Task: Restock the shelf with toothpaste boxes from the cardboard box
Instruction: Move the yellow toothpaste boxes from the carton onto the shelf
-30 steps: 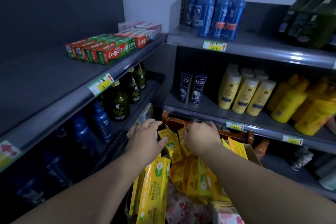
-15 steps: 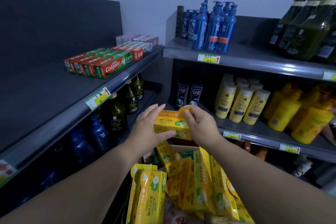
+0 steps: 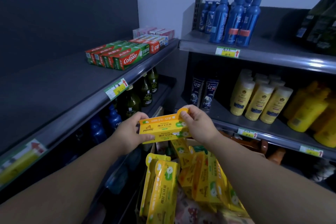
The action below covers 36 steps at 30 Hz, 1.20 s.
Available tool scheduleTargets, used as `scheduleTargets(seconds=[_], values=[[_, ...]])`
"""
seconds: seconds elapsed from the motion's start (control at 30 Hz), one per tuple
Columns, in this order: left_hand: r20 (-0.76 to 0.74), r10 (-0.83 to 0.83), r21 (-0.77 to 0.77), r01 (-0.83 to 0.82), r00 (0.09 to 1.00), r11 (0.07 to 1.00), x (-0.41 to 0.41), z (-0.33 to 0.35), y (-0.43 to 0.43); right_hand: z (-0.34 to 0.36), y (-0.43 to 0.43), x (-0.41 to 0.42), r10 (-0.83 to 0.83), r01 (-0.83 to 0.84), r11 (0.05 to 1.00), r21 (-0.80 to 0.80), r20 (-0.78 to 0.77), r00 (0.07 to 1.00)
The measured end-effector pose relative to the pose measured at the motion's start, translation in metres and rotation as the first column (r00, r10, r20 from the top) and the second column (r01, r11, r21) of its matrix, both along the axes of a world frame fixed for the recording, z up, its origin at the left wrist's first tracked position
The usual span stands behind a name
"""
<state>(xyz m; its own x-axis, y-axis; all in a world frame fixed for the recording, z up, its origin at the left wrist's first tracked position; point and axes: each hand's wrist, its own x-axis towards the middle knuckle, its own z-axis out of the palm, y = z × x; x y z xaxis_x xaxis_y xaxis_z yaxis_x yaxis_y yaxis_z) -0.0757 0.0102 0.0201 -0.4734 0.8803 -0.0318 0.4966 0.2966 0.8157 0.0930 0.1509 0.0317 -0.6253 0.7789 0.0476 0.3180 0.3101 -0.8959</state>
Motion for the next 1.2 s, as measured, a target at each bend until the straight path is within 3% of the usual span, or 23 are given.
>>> scheduleTargets(seconds=[0.13, 0.23, 0.4, 0.57, 0.83, 1.2], values=[[-0.065, 0.166, 0.035, -0.164, 0.984, 0.986, -0.013, -0.009, -0.010, -0.014, -0.008, -0.007, -0.011, -0.025, 0.991, 0.128, 0.272, 0.962], [-0.063, 0.288, 0.087, -0.282, 0.956, 0.955, -0.019, -0.014, -0.014, -0.025, -0.018, -0.008, -0.044, -0.018, 0.991, 0.133, 0.444, 0.895], [-0.085, 0.266, 0.105, -0.257, 0.960, 0.961, -0.016, -0.028, -0.020, -0.044, -0.027, -0.015, -0.029, -0.134, 0.973, 0.188, 0.673, 0.739], [-0.051, 0.265, 0.115, -0.258, 0.963, 0.959, -0.013, -0.039, -0.027, -0.051, -0.025, -0.016, -0.120, -0.067, 0.964, 0.257, 0.646, 0.754], [-0.061, 0.305, 0.148, -0.293, 0.951, 0.945, -0.005, -0.014, -0.042, -0.013, -0.021, 0.004, -0.236, 0.058, 0.920, 0.389, 0.428, 0.872], [-0.158, 0.423, 0.236, -0.382, 0.892, 0.894, 0.059, 0.048, -0.104, 0.036, -0.059, 0.053, -0.088, -0.042, 0.899, 0.436, 0.273, 0.958]])
